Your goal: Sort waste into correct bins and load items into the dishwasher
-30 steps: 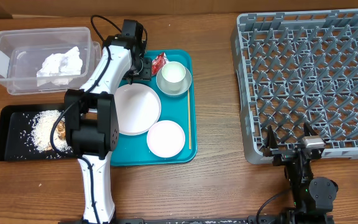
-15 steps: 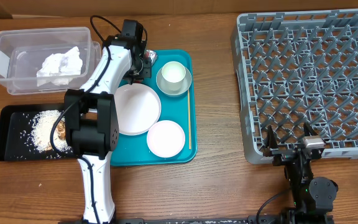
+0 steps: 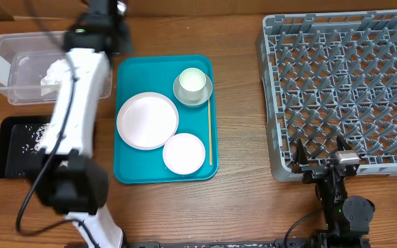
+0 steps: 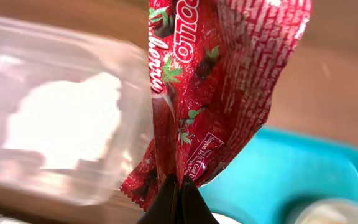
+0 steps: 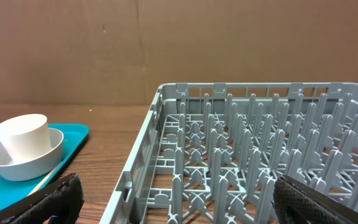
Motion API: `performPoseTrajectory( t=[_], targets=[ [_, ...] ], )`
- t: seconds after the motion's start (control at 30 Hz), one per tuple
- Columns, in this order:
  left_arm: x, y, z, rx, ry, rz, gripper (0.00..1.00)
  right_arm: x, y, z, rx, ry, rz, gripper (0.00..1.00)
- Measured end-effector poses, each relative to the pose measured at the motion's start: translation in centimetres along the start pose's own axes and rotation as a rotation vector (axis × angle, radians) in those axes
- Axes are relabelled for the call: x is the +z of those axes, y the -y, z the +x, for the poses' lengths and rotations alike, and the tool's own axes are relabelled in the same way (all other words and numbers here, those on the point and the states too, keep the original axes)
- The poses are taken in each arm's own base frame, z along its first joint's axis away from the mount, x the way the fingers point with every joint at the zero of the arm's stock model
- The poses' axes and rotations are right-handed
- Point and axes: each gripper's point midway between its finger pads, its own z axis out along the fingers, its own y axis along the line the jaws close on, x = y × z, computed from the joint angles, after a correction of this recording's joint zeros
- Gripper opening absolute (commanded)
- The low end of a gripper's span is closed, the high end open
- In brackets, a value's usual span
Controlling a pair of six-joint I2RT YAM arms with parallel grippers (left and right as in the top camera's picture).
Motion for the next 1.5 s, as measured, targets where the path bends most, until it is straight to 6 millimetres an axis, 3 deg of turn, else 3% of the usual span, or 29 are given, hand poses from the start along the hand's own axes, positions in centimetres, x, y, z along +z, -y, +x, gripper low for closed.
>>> performPoseTrajectory(
  t=[0.1, 0.3, 0.37, 0.43, 0.7, 1.0, 1.1, 1.33, 1.5],
  targets=[
    [-1.4, -3.8, -1.4, -0.053, 0.038, -0.084, 0.04, 0.0, 0.0, 0.0, 0.0, 0.0, 0.0, 1.0],
    [0.3, -9.5, -0.5, -0.119, -0.015, -0.208, 0.07, 0.0, 0.0, 0.0, 0.0, 0.0, 0.0, 1.0],
    [1.0, -11.1, -0.1, -0.145, -0.032, -0.237, 0.29, 0.0, 0.0, 0.0, 0.0, 0.0, 0.0, 1.0],
    [1.5, -12.0, 0.1, -0.171, -0.041, -0.254, 0.98, 0.0, 0.0, 0.0, 0.0, 0.0, 0.0, 1.0],
    [3.9, -12.4, 1.8, -0.21, -0.115, -0.234, 1.0, 0.0, 0.0, 0.0, 0.0, 0.0, 0.0, 1.0],
    [3.5, -12.1, 3.3, -0.253, -0.169, -0.22, 1.0, 0.0, 0.0, 0.0, 0.0, 0.0, 0.0, 1.0],
    [1.8, -12.2, 2.9, -0.308, -0.149, -0.216, 1.0, 0.0, 0.0, 0.0, 0.0, 0.0, 0.0, 1.0],
    [-7.3, -12.6, -0.6, -0.485, 0.047, -0.146, 1.0, 0.0, 0.0, 0.0, 0.0, 0.0, 0.0, 1.0],
    [-12.7, -14.8, 0.2, -0.534, 0.098, -0.211, 1.0, 0.0, 0.0, 0.0, 0.0, -0.001, 0.0, 1.0]
  ],
)
